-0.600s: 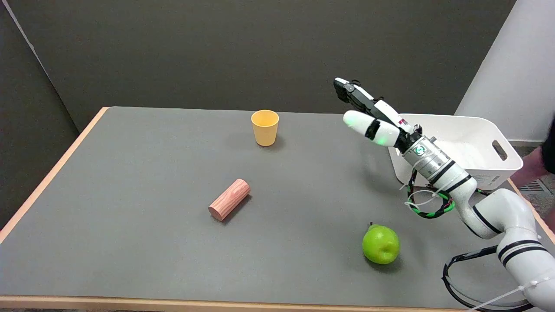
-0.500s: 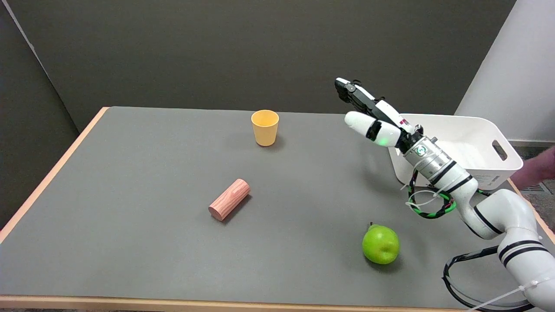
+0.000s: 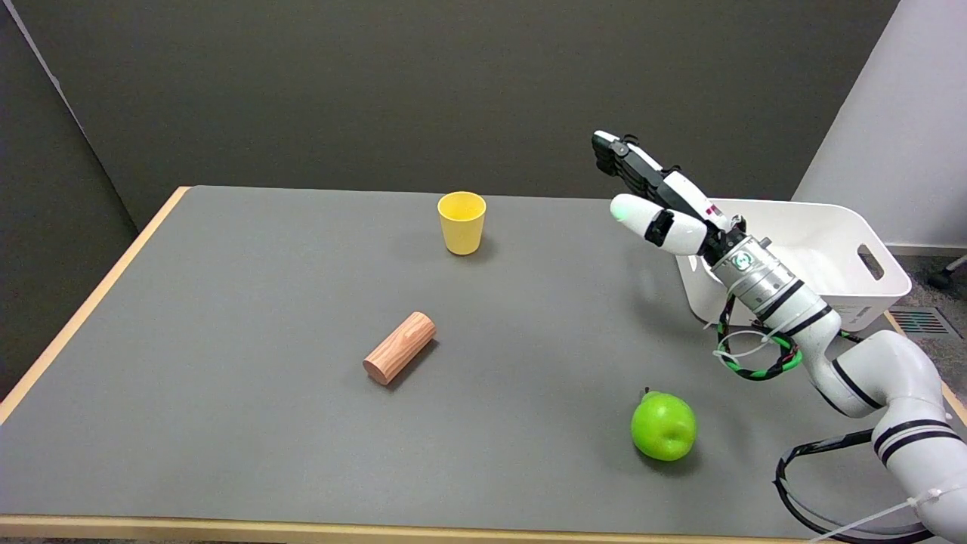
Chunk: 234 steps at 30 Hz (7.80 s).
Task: Pick up the wooden cylinder.
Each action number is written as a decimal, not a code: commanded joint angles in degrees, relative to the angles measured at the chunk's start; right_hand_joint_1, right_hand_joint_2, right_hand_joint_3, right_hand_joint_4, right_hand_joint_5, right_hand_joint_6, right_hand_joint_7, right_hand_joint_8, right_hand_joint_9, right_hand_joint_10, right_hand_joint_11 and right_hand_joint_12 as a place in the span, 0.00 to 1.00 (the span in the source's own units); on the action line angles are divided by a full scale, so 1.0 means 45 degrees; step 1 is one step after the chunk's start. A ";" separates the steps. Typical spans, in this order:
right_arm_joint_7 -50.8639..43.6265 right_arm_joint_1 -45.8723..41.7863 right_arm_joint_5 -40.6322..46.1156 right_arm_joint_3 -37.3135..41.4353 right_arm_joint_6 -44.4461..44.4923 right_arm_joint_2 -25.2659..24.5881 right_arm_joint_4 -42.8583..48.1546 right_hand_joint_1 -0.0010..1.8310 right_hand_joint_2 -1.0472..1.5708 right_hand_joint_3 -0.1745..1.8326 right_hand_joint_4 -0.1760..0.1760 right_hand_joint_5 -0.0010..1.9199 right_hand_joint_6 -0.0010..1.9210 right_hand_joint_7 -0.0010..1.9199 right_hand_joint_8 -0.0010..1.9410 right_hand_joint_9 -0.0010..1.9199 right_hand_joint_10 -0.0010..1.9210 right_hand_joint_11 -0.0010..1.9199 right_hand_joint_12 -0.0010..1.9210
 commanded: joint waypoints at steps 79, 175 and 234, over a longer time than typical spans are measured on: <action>-0.8282 0.7687 -0.4848 -1.3943 0.4022 -0.1104 -0.1831 0.44 0.65 0.60 0.27 0.07 0.19 0.11 0.14 0.05 0.24 0.00 0.37; -0.3573 0.6144 -0.7351 -1.4679 0.8347 -0.1279 0.0329 0.47 0.64 0.58 0.21 0.16 0.30 0.24 0.26 0.17 0.40 0.09 0.64; -0.3680 0.6295 -0.7404 -1.4588 0.7750 -0.1457 -0.0154 0.54 0.69 0.57 0.40 0.21 0.49 0.31 0.36 0.23 0.46 0.14 0.68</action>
